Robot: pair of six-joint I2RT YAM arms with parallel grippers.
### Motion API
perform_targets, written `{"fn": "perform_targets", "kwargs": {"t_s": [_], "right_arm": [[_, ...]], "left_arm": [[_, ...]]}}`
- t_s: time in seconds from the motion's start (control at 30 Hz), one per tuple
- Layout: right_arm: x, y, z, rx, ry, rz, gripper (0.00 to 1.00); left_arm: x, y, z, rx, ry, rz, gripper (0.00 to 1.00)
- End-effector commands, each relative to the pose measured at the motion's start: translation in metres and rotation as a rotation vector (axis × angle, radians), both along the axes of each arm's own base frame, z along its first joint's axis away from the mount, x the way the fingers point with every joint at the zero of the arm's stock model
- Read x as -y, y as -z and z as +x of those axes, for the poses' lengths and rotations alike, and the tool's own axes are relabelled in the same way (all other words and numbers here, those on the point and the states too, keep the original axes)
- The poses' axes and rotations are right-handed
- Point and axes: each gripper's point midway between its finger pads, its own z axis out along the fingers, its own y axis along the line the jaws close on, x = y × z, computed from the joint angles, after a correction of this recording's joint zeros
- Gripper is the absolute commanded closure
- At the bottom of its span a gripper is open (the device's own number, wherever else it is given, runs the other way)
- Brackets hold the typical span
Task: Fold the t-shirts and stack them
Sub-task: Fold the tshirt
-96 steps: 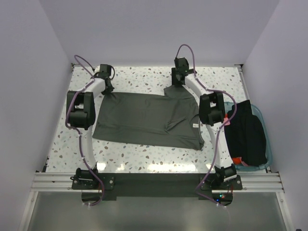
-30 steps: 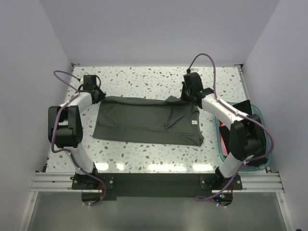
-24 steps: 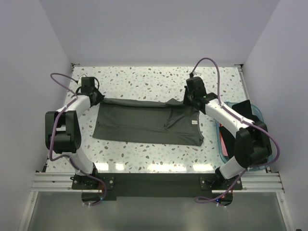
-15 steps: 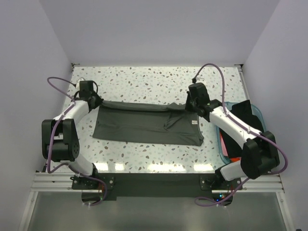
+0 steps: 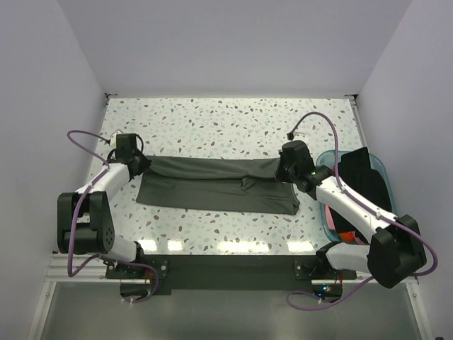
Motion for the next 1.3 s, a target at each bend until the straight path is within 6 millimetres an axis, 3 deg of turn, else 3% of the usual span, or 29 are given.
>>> {"fn": "perform_targets", "kwargs": {"t_s": [0.0, 0.03, 0.07, 0.1, 0.13, 0.17, 0.27, 0.47, 0.5, 0.53, 0.57, 0.73, 0.97, 1.13, 1.2, 1.27], "right_arm": [[-0.003, 0.002, -0.012, 0.01, -0.003, 0.051, 1.0], [-0.003, 0.011, -0.018, -0.008, -0.013, 0.054, 1.0], [-0.006, 0.011, -0.021, -0.007, -0.032, 0.072, 0.83], [-0.007, 0.013, -0.023, -0.012, -0.042, 0.076, 0.74], [-0.005, 0.018, -0.028, -0.025, -0.047, 0.071, 0.64], [-0.004, 0.015, -0.029, -0.014, -0.049, 0.071, 0.49], [0.001, 0.007, -0.031, 0.001, -0.053, 0.048, 0.44], [-0.005, -0.009, -0.008, 0.039, -0.078, 0.007, 0.46], [-0.011, 0.002, -0.003, 0.003, -0.092, -0.002, 0.47], [-0.019, -0.002, 0.007, 0.022, -0.1, 0.008, 0.47], [-0.023, 0.003, 0.011, 0.013, -0.111, -0.001, 0.47], [-0.048, 0.031, 0.039, -0.039, -0.142, -0.02, 0.49], [-0.067, 0.057, 0.052, -0.077, -0.144, -0.031, 0.51], [-0.08, 0.061, 0.04, -0.083, -0.156, -0.025, 0.65], [-0.082, 0.062, 0.037, -0.088, -0.149, -0.022, 0.83], [-0.085, 0.062, 0.03, -0.093, -0.146, -0.023, 0.92]], "left_arm": [[-0.005, -0.003, -0.009, 0.043, -0.045, -0.009, 0.77], [-0.005, -0.004, -0.011, 0.05, -0.049, -0.011, 0.69], [-0.004, 0.001, -0.017, 0.039, -0.048, -0.014, 0.62], [-0.003, 0.0, -0.017, 0.046, -0.045, -0.021, 0.55], [-0.003, -0.001, -0.02, 0.053, -0.045, -0.023, 0.42], [-0.003, -0.003, -0.021, 0.061, -0.048, -0.023, 0.38], [-0.001, -0.017, -0.018, 0.102, -0.036, -0.027, 0.36], [0.015, -0.032, -0.005, 0.13, 0.039, -0.037, 0.37], [0.019, -0.029, -0.004, 0.117, 0.054, -0.033, 0.37], [0.022, -0.033, 0.001, 0.121, 0.065, -0.026, 0.38], [0.036, -0.032, 0.002, 0.111, 0.1, -0.024, 0.38], [0.067, -0.023, 0.008, 0.077, 0.172, -0.017, 0.39], [0.089, -0.009, 0.009, 0.049, 0.232, -0.026, 0.4], [0.093, -0.004, 0.007, 0.035, 0.25, -0.019, 0.4], [0.093, -0.003, 0.007, 0.032, 0.254, -0.015, 0.41], [0.093, -0.001, 0.005, 0.027, 0.258, -0.013, 0.41]]}}
